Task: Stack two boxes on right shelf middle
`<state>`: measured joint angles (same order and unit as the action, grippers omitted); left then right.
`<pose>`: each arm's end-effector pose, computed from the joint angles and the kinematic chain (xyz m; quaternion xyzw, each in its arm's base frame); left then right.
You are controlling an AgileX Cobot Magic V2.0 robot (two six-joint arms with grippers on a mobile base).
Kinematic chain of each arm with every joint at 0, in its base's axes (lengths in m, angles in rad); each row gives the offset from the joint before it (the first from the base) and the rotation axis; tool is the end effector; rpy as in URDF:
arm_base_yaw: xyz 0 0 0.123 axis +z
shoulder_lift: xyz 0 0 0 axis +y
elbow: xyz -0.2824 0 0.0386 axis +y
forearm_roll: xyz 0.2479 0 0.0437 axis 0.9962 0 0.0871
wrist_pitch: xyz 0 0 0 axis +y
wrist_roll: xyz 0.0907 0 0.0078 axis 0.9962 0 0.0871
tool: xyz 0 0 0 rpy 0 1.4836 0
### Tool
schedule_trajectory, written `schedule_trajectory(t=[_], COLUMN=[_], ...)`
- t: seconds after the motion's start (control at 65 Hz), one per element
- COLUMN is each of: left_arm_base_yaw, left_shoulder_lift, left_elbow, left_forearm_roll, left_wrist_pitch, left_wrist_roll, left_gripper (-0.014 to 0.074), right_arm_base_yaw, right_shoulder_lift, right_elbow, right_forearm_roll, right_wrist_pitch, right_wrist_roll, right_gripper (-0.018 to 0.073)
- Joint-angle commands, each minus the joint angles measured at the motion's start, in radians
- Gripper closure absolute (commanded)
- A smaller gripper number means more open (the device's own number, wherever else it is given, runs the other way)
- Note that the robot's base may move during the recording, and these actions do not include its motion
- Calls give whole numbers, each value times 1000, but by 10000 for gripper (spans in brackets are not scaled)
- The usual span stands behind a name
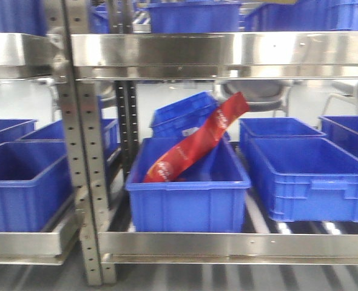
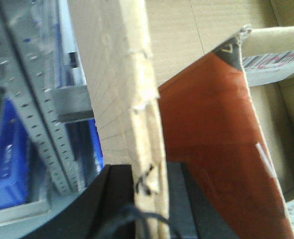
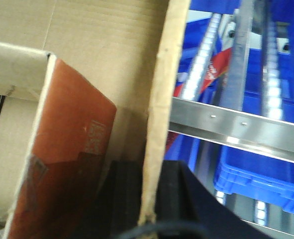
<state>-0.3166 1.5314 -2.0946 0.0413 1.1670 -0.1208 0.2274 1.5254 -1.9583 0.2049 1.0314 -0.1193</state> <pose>0.2793 -0.0879 0.5310 0.0819 0.8602 -0.0891 0.4954 0.2994 0.0856 0.5073 -0.1471 0.8457 0.1293 0.4964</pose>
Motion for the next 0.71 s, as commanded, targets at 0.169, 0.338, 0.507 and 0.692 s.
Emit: schedule_trajectory(t=[0.169, 0.338, 0.507, 0.692], left_arm_base_yaw=[3, 3, 3, 3], left_shoulder_lift=[-19, -19, -19, -19], left_elbow=[-14, -14, -14, -14], left_forearm_roll=[-29, -29, -29, -29], left_wrist_pitch=[-60, -60, -60, -60], left_wrist_roll=[5, 5, 5, 5], left_gripper=[708, 708, 708, 708], right_arm_base_yaw=[-5, -5, -5, -5], right_shoulder_lift=[0, 0, 0, 0], right_elbow=[-9, -9, -9, -9], right_forearm_roll=[-33, -33, -33, -33], right_wrist_pitch=[-46, -46, -46, -46], right_wrist_roll=[-12, -12, -12, -12], right_gripper=[713, 713, 713, 713])
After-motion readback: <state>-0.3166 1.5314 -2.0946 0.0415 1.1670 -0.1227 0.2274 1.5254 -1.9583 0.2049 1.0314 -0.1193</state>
